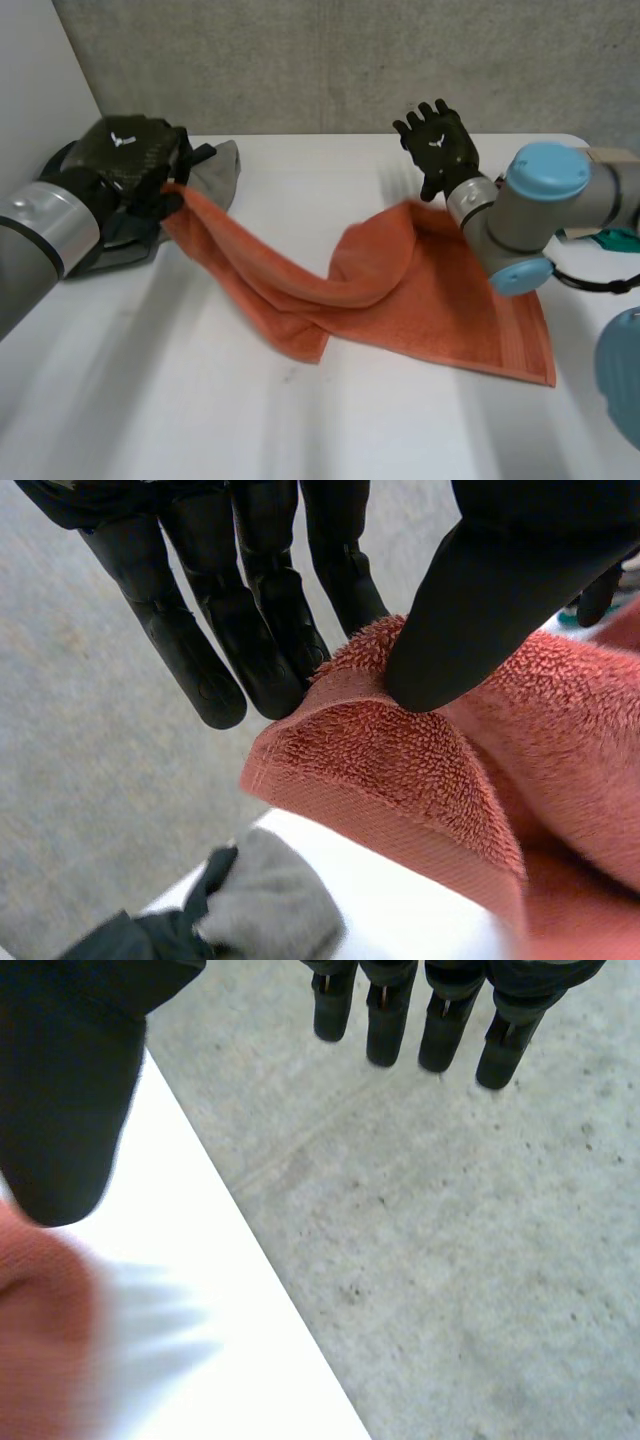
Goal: Fold the laundry.
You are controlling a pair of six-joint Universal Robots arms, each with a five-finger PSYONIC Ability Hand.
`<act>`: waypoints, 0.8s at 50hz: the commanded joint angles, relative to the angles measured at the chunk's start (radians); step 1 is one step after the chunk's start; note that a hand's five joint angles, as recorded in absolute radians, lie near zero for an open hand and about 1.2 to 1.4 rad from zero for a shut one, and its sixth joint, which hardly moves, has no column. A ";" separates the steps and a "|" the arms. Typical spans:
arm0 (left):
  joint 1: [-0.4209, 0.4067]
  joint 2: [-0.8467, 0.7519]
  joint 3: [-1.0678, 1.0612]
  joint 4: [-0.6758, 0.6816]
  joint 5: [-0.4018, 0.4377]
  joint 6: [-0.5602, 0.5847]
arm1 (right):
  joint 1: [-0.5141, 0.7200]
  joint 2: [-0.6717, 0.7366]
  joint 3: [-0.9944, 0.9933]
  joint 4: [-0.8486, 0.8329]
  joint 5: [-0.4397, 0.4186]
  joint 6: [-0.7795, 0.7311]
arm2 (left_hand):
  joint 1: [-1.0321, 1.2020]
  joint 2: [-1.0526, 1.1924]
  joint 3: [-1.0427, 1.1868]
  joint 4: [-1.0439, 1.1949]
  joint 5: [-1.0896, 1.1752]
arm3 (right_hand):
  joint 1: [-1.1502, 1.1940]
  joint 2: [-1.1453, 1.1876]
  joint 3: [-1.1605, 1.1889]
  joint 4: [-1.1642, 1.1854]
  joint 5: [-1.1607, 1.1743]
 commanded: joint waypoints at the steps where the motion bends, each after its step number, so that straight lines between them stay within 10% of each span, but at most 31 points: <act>1: 0.004 0.013 -0.007 -0.012 -0.008 0.020 | 0.007 -0.033 -0.055 -0.007 0.209 0.041 | 0.263 0.200 0.204 0.197 0.235 | -0.057 -0.059 -0.067 -0.074 -0.062; 20: -0.068 0.073 0.128 -0.036 -0.032 -0.006 | -0.067 -0.478 0.367 0.777 0.168 0.239 | 0.263 0.200 0.204 0.197 0.235 | -0.032 -0.033 -0.042 -0.048 -0.036; 28: -0.134 0.069 0.226 -0.064 -0.077 -0.017 | -0.075 -0.579 0.741 0.622 -0.011 0.333 | 0.263 0.200 0.204 0.197 0.235 | 0.034 0.032 0.024 0.017 0.029; 40: -0.245 0.069 0.386 -0.136 -0.149 -0.022 | 0.080 -0.569 0.961 0.205 0.106 0.571 | 0.263 0.200 0.204 0.197 0.235 | 0.022 0.021 0.012 0.005 0.017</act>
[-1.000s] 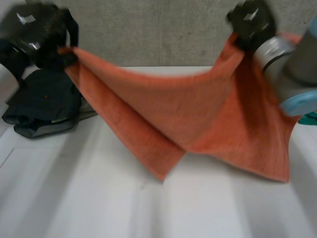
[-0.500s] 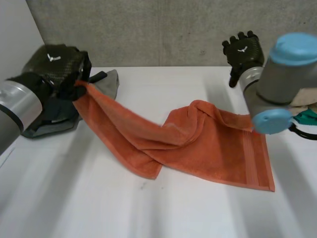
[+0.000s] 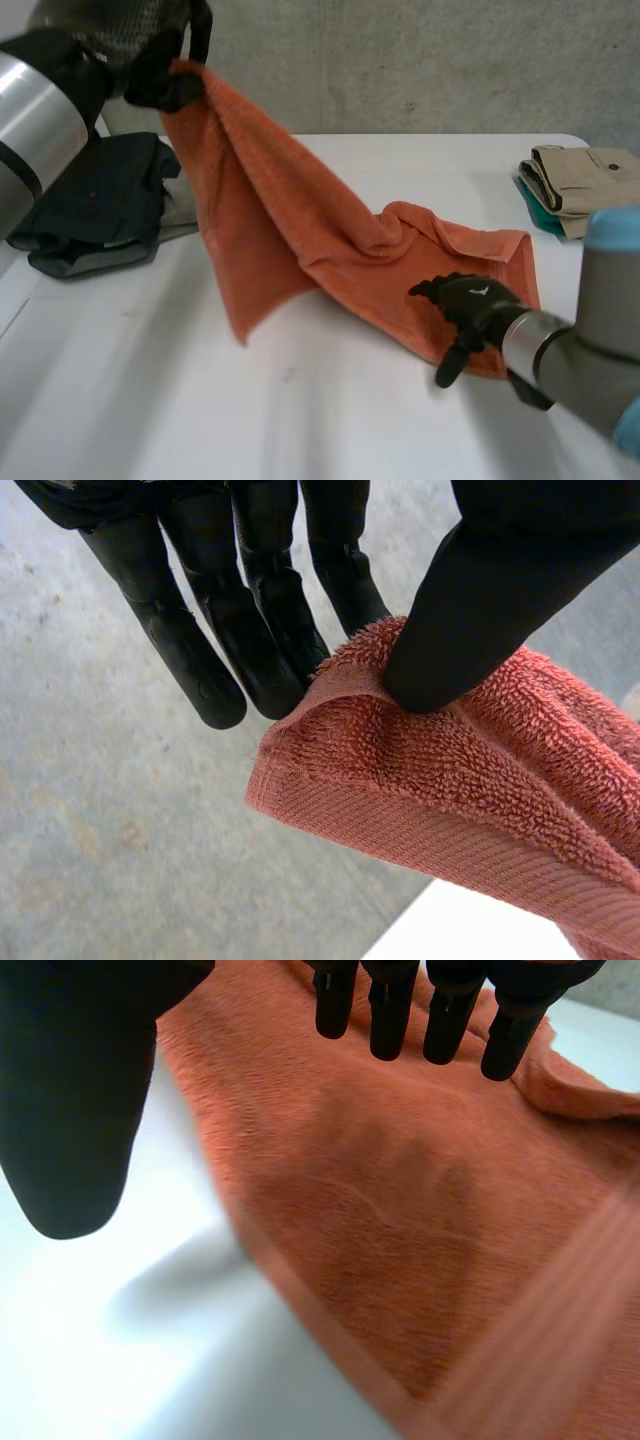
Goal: Fold the laundry.
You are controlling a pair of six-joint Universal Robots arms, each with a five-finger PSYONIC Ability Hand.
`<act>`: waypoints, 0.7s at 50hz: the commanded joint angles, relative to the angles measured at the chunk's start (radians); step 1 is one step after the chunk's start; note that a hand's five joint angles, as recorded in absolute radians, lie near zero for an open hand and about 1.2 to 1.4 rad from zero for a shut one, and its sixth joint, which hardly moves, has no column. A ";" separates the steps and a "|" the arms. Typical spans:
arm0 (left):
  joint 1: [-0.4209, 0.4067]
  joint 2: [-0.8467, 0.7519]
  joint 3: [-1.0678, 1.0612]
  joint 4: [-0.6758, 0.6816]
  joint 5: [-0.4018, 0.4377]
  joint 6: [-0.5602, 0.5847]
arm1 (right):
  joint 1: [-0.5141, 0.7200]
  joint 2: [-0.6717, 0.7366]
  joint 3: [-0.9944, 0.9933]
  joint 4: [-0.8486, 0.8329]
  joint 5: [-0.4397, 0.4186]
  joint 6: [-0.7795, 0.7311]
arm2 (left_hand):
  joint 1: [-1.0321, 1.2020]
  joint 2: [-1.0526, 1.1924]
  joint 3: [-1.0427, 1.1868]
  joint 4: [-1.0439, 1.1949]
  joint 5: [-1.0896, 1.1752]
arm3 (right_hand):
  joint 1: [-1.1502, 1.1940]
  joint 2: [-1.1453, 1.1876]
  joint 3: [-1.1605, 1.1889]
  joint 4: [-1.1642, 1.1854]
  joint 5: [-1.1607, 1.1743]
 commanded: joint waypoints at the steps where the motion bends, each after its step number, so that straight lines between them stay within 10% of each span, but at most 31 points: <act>1: -0.060 0.002 0.072 -0.046 -0.037 0.004 | 0.102 0.049 0.050 -0.211 0.110 0.137 | 0.263 0.200 0.204 0.197 0.235 | 0.040 0.052 0.049 0.049 0.040; 7: -0.074 0.005 0.086 -0.050 -0.043 -0.002 | 0.153 0.168 -0.025 -0.274 0.233 0.213 | 0.263 0.200 0.204 0.197 0.235 | 0.253 0.265 0.262 0.263 0.253; 10: -0.071 0.006 0.086 -0.054 -0.047 -0.002 | 0.154 0.200 -0.065 -0.286 0.325 0.239 | 0.263 0.200 0.204 0.197 0.235 | 1.104 1.115 1.112 1.113 1.104; 15: -0.045 0.018 0.067 -0.060 -0.074 0.004 | 0.119 0.142 -0.068 -0.304 0.420 0.214 | 0.263 0.200 0.204 0.197 0.235 | 1.176 1.188 1.185 1.186 1.177; 27: 0.194 -0.055 -0.146 -0.069 0.052 0.082 | -0.142 -0.235 -0.081 -0.136 0.006 -0.434 | 0.263 0.200 0.204 0.197 0.235 | 1.176 1.188 1.185 1.186 1.177; 35: 0.249 -0.277 -0.226 -0.113 0.163 0.272 | -0.197 -0.200 -0.226 0.196 -0.043 -0.697 | 0.263 0.200 0.204 0.197 0.235 | 1.176 1.188 1.185 1.186 1.177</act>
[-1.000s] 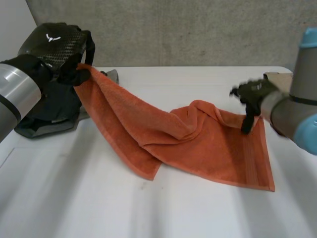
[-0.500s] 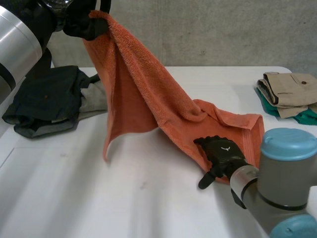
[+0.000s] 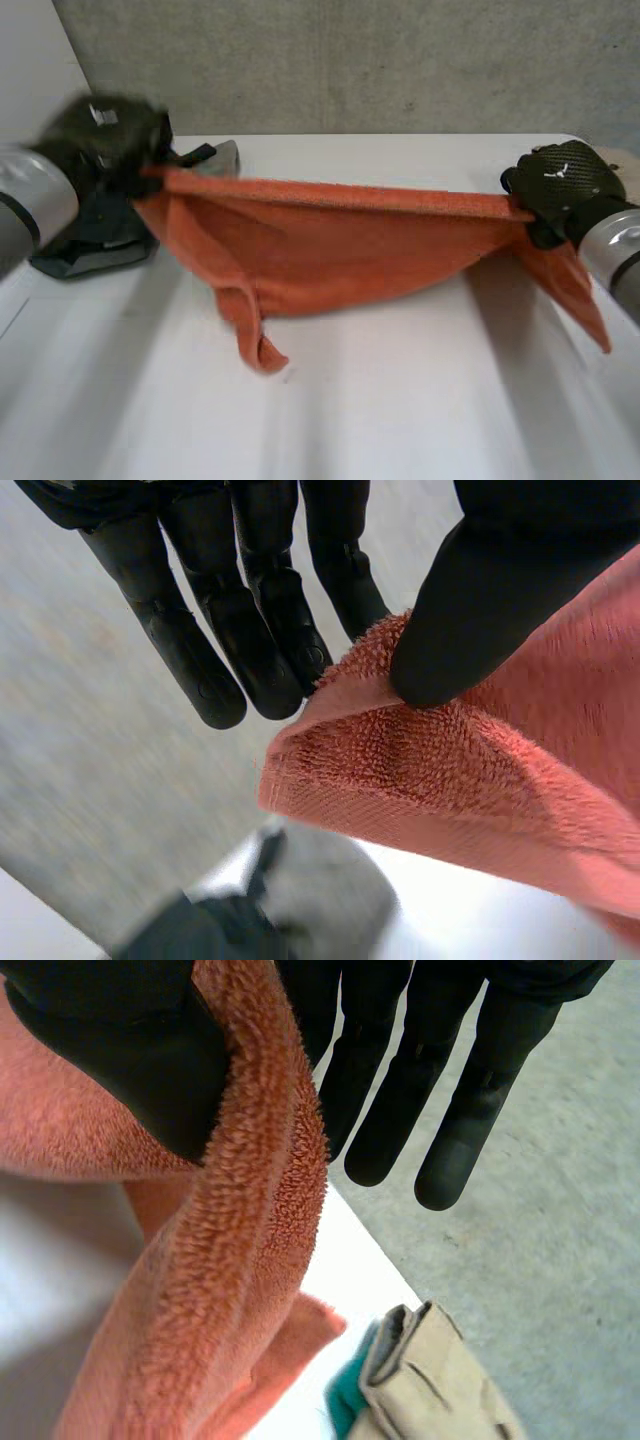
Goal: Fold the laundry.
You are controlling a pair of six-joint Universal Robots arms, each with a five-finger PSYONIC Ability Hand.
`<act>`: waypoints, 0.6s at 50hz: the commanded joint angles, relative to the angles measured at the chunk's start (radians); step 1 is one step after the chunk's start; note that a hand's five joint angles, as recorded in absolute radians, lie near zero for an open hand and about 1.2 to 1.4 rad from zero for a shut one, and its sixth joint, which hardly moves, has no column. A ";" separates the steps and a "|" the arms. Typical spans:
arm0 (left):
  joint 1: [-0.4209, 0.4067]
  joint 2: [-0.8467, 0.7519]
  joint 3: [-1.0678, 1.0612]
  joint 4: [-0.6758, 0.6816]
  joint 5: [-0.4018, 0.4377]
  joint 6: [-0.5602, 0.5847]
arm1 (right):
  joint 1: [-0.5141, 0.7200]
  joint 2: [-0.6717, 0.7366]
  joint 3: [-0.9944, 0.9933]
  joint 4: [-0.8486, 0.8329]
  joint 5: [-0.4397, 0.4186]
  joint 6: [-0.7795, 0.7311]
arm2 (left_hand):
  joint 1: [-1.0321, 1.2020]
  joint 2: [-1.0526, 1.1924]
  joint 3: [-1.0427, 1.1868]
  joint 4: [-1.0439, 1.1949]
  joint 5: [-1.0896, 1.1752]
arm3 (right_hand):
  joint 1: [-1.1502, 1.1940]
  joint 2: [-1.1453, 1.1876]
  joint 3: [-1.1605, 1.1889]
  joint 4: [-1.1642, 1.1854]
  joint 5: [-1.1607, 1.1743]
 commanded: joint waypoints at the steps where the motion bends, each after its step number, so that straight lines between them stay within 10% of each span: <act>1: 0.043 -0.211 -0.054 -0.048 0.087 0.171 | -0.043 0.050 -0.145 0.286 -0.058 -0.228 | 0.263 0.200 0.204 0.197 0.235 | 0.262 0.226 0.215 0.207 0.227; 13: -0.003 -0.413 0.318 -0.045 0.093 0.205 | 0.024 0.363 -0.503 0.277 -0.010 -0.256 | 0.263 0.200 0.204 0.197 0.235 | 0.262 0.226 0.215 0.207 0.227; 21: -0.035 -0.420 0.787 0.270 0.058 0.018 | 0.069 0.538 -1.048 -0.090 0.138 -0.161 | 0.263 0.200 0.204 0.197 0.235 | 0.262 0.226 0.215 0.207 0.227; 30: -0.043 -0.431 0.912 0.412 -0.077 -0.105 | 0.088 0.469 -0.957 -0.334 0.127 -0.055 | 0.263 0.200 0.204 0.197 0.235 | 0.262 0.226 0.215 0.207 0.227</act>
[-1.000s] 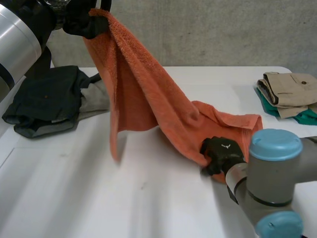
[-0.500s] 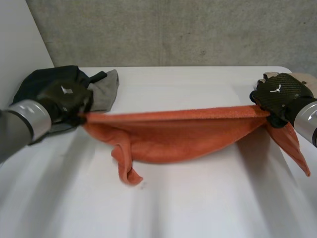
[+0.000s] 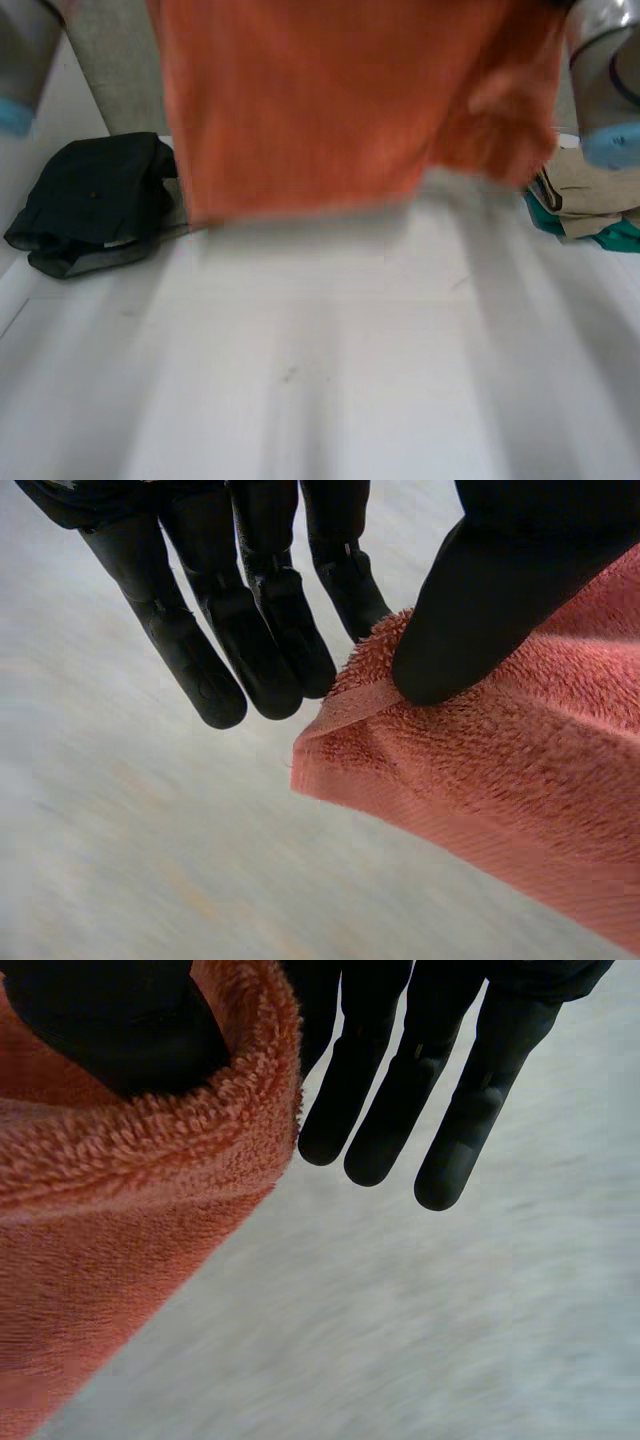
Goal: Fold the laundry.
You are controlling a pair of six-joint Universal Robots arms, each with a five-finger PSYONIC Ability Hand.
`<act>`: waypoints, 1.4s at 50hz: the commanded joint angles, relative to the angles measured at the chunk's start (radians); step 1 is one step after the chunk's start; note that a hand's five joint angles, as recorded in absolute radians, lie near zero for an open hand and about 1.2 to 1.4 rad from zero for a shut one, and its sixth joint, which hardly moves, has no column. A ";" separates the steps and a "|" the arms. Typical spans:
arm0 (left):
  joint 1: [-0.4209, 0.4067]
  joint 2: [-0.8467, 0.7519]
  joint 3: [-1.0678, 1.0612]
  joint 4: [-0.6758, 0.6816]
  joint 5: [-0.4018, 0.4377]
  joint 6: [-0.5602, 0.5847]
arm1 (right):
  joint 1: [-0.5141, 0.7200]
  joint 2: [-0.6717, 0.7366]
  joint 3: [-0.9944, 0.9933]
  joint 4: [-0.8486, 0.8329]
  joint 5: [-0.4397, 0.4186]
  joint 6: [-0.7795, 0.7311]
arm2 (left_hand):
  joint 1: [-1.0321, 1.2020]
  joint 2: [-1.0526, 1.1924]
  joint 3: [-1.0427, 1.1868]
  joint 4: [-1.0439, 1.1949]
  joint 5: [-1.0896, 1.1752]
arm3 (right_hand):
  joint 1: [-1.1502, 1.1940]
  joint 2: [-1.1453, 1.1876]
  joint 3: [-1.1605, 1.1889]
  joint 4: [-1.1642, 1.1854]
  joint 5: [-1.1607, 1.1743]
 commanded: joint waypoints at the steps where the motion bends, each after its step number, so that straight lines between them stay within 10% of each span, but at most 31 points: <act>1: -0.002 -0.007 0.059 0.062 -0.060 -0.066 | 0.017 -0.079 0.130 -0.123 -0.052 0.060 | 0.263 0.200 0.204 0.196 0.235 | 0.262 0.226 0.214 0.202 0.216; 24: 0.120 -0.005 -0.774 0.130 0.135 0.070 | -0.020 -0.027 0.765 0.032 -0.227 0.061 | 0.263 0.200 0.204 0.196 0.235 | 0.262 0.226 0.214 0.202 0.216; 29: 0.139 -0.005 -0.815 0.110 0.144 0.150 | -0.038 0.018 0.756 0.073 -0.181 0.084 | 0.263 0.200 0.204 0.196 0.235 | -0.633 -0.669 -0.681 -0.693 -0.679; 38: 0.168 0.024 -0.821 0.027 0.143 0.171 | -0.084 -0.004 0.759 0.184 0.028 0.357 | 0.263 0.200 0.204 0.196 0.235 | -0.733 -0.770 -0.782 -0.793 -0.779; 58: 0.174 0.102 -0.897 -0.091 0.144 0.194 | -0.222 -0.165 0.911 0.314 -0.086 0.404 | 0.263 0.200 0.204 0.196 0.235 | -0.663 -0.699 -0.711 -0.723 -0.709; 65: 0.188 0.193 -0.969 -0.181 0.100 0.286 | -0.271 -0.216 0.935 0.397 -0.097 0.256 | 0.263 0.200 0.204 0.196 0.235 | -0.288 -0.325 -0.337 -0.348 -0.334; 66: 0.194 0.217 -0.990 -0.201 0.092 0.309 | -0.279 -0.229 0.945 0.421 -0.109 0.209 | 0.263 0.200 0.204 0.196 0.235 | 0.227 0.191 0.179 0.167 0.181; 70: 0.200 0.283 -1.038 -0.261 0.087 0.363 | -0.291 -0.261 0.965 0.490 -0.165 0.031 | 0.263 0.200 0.204 0.196 0.235 | 0.262 0.226 0.214 0.202 0.216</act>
